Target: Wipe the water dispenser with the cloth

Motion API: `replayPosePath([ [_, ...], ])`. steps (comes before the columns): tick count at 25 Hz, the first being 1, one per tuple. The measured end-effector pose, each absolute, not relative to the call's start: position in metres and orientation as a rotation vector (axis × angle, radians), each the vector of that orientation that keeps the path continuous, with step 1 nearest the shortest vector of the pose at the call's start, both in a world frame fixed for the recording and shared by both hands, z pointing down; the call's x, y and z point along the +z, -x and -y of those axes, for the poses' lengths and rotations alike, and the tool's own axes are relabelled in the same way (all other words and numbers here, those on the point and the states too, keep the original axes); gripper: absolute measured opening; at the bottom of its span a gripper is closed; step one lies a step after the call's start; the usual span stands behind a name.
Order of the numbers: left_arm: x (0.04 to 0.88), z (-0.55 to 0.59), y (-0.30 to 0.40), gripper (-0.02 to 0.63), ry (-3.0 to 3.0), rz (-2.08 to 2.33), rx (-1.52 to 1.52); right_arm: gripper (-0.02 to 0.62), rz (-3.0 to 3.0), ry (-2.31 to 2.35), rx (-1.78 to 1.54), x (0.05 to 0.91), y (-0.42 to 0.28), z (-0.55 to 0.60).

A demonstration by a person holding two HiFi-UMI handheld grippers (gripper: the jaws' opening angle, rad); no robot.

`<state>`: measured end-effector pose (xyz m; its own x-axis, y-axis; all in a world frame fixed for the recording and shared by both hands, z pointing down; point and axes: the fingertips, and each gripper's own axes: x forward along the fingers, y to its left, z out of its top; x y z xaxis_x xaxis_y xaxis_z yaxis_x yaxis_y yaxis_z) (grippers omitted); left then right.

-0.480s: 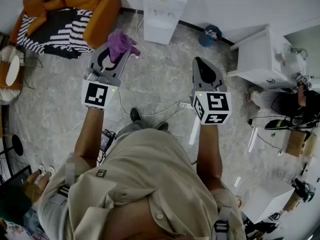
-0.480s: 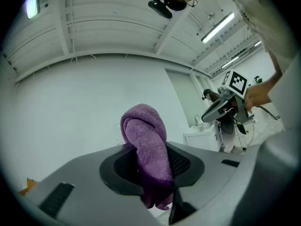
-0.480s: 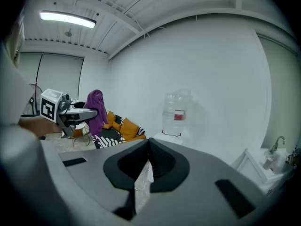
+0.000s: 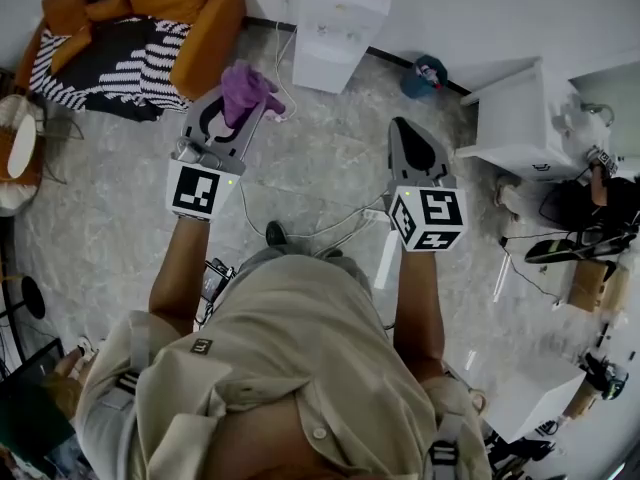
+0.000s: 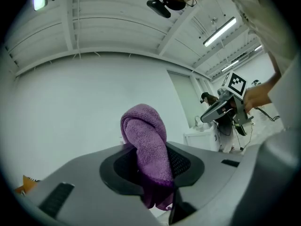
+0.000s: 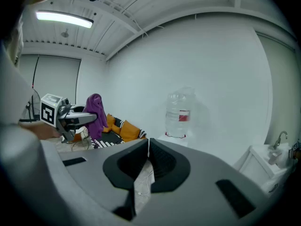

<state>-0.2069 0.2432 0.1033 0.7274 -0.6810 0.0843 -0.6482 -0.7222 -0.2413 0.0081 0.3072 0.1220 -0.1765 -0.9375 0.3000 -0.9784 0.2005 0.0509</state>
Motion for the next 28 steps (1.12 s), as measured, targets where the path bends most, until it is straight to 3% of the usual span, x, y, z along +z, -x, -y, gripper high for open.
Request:
replayPosePath([
  [16, 0.123, -0.175, 0.192, 0.14, 2.703, -1.129, -0.277, 0.029, 2.273, -1.751, 0.274, 0.148, -0.034, -0.229],
  [28, 0.126, -0.1, 0.116, 0.14, 2.658, -1.325, -0.397, 0.028, 2.379, -1.589, 0.291, 0.16, -0.111, -0.12],
])
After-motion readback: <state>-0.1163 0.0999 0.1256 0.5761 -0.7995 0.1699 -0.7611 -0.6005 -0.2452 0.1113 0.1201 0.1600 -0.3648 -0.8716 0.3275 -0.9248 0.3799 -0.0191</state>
